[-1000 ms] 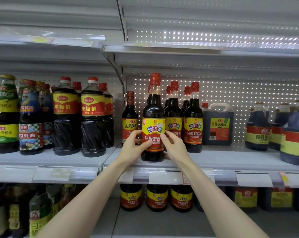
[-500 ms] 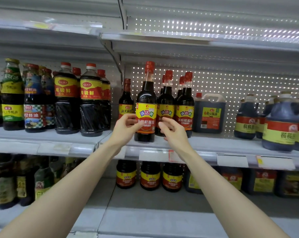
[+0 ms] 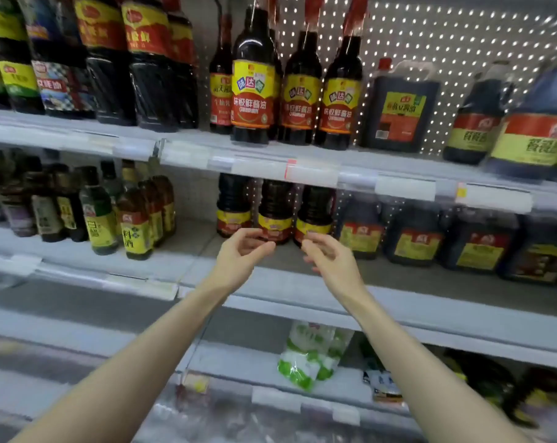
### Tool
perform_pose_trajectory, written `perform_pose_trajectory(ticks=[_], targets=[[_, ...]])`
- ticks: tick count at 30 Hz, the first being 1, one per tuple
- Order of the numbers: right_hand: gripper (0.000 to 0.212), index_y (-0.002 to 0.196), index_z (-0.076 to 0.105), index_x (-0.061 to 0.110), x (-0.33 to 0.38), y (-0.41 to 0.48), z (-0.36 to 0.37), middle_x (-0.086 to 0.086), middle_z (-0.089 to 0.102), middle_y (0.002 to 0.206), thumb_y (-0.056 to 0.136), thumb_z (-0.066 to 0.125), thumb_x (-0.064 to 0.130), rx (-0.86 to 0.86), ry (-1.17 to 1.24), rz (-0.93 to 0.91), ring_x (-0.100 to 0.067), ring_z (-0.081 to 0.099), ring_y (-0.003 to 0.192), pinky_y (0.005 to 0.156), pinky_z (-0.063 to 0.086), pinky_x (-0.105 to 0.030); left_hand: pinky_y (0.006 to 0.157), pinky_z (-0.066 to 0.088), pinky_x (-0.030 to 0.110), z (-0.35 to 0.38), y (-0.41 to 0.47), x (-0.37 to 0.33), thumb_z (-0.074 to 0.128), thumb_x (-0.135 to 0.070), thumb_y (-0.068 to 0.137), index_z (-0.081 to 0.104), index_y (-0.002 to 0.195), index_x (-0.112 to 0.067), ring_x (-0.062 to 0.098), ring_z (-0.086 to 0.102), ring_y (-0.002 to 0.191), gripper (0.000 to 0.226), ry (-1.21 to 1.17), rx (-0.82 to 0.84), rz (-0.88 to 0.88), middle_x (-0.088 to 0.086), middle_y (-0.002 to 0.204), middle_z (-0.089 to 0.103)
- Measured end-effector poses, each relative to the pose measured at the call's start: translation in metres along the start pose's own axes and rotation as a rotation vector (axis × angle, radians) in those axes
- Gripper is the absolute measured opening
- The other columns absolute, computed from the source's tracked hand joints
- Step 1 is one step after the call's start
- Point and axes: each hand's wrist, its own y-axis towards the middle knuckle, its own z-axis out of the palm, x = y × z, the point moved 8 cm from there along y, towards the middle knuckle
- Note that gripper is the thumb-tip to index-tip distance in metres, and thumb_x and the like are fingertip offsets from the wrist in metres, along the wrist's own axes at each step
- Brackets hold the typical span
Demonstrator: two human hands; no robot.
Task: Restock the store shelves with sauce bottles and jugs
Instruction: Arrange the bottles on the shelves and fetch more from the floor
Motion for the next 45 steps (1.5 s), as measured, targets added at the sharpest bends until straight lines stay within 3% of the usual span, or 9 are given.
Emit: perform_pose_trajectory(ticks=[5,9,14,17,21,25,33,39,45], targets=[[0.018,0.110,0.060,0.023,-0.102,-0.039,0.007,0.000,0.068,0.100,0.093,0.061,0.027,0.043,0.049,0.206,-0.015,0.066,0.089,0.082,0.052,-0.030,0.068,0.049,0.015,0.028,-0.038,0.098,0.067,-0.022,0.088,0.057,0.118,-0.014,0.004,0.060,0.084,0.032,0.016,0.046,-0.201,0.000,0.099,0.065],[0.011,0.104,0.060,0.019,-0.185,-0.072,0.022,0.003,0.066,0.090,0.093,0.061,0.019,0.051,0.089,0.343,-0.009,0.063,0.077,0.071,0.049,-0.016,0.078,0.047,0.025,0.044,-0.072,0.186,0.069,-0.021,0.087,0.057,0.111,-0.017,0.008,0.060,0.084,0.027,0.042,0.054,-0.360,-0.004,0.094,0.063],[0.009,0.100,0.064,0.022,-0.298,-0.123,0.048,0.002,0.068,0.086,0.092,0.063,0.019,0.077,0.093,0.519,-0.014,0.065,0.079,0.076,0.051,-0.025,0.069,0.049,0.018,0.058,-0.122,0.296,0.072,-0.029,0.084,0.057,0.114,-0.015,0.013,0.061,0.087,0.036,0.039,0.105,-0.560,0.006,0.099,0.064],[0.011,0.091,0.062,0.026,-0.366,-0.155,0.069,0.005,0.065,0.081,0.092,0.062,0.015,0.082,0.085,0.626,-0.009,0.061,0.072,0.069,0.047,-0.021,0.074,0.048,0.024,0.060,-0.152,0.363,0.072,-0.052,0.062,0.058,0.111,-0.017,0.014,0.061,0.087,0.062,0.062,0.104,-0.670,0.003,0.095,0.065],[0.006,0.098,0.064,0.024,-0.452,-0.199,0.099,0.005,0.068,0.087,0.092,0.062,0.024,0.108,0.070,0.744,-0.014,0.065,0.082,0.079,0.049,-0.028,0.071,0.046,0.031,0.055,-0.195,0.455,0.074,-0.050,0.064,0.061,0.109,-0.018,0.017,0.058,0.077,0.057,0.029,0.057,-0.831,0.007,0.096,0.065],[0.011,0.102,0.065,0.019,-0.528,-0.237,0.130,0.004,0.068,0.088,0.092,0.063,0.023,0.114,0.056,0.843,-0.017,0.066,0.086,0.080,0.049,-0.026,0.066,0.044,0.032,0.044,-0.237,0.547,0.066,-0.019,0.089,0.060,0.111,-0.005,0.013,0.055,0.065,0.028,0.020,-0.014,-0.934,0.008,0.084,0.061],[0.016,0.106,0.064,0.023,-0.669,-0.290,0.207,0.005,0.068,0.091,0.092,0.063,0.030,0.143,0.026,0.961,-0.016,0.066,0.088,0.083,0.052,-0.031,0.069,0.047,0.022,0.034,-0.286,0.700,0.066,-0.019,0.089,0.059,0.112,-0.007,0.010,0.062,0.075,0.027,0.054,-0.047,-1.029,-0.002,0.081,0.067],[0.039,0.123,0.060,0.016,-0.752,-0.293,0.260,0.001,0.065,0.106,0.088,0.067,0.032,0.190,-0.009,0.946,-0.002,0.060,0.089,0.069,0.044,-0.005,0.063,0.048,0.014,0.029,-0.289,0.788,0.066,-0.019,0.088,0.053,0.119,-0.010,0.000,0.061,0.072,0.035,0.098,-0.045,-1.012,-0.007,0.086,0.062],[0.051,0.123,0.061,0.026,-0.811,-0.285,0.299,0.008,0.065,0.119,0.077,0.074,0.044,0.292,-0.012,0.891,-0.009,0.059,0.112,0.099,0.047,-0.029,0.087,0.047,0.022,0.025,-0.287,0.851,0.073,-0.022,0.084,0.050,0.126,-0.018,0.009,0.060,0.097,0.049,0.172,0.000,-0.948,-0.001,0.112,0.059]])
